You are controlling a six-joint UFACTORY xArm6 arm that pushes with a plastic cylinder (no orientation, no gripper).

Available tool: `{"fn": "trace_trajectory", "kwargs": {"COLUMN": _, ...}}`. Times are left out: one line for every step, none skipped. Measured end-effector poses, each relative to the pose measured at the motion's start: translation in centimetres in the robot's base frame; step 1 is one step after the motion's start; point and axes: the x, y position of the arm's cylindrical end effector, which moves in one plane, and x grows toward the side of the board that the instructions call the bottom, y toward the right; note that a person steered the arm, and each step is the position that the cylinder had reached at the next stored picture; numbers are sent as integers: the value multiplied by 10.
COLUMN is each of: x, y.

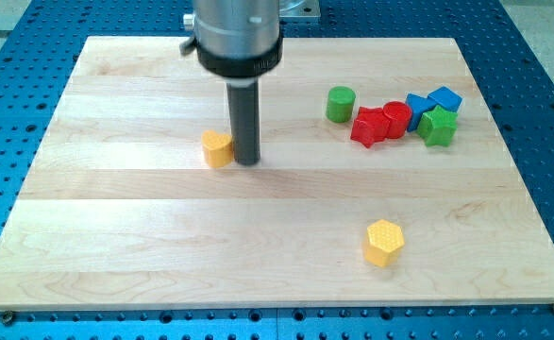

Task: Adjust the green circle and yellow heart diagonally top left to the yellow hexagon

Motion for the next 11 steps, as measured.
{"fn": "trace_trajectory", "kwargs": {"x": -42, "y": 72}}
{"fn": "trace_trajectory", "kwargs": {"x": -128, "y": 80}}
{"fn": "trace_trajectory", "kwargs": {"x": -136, "y": 207}}
{"fn": "trace_trajectory", "kwargs": {"x": -87, "y": 187}}
{"fn": "trace_trajectory", "kwargs": {"x": -64, "y": 41}}
{"fn": "trace_trajectory", "kwargs": {"x": -33, "y": -46}}
{"fn": "trace_trajectory", "kwargs": {"x": -54, "y": 16}}
{"fn": "trace_trajectory", "kwargs": {"x": 61, "y": 59}}
{"fn": "trace_trajectory", "kwargs": {"x": 143, "y": -37}}
{"fn": "trace_trajectory", "kwargs": {"x": 144, "y": -113}}
{"fn": "trace_trajectory", "kwargs": {"x": 102, "y": -104}}
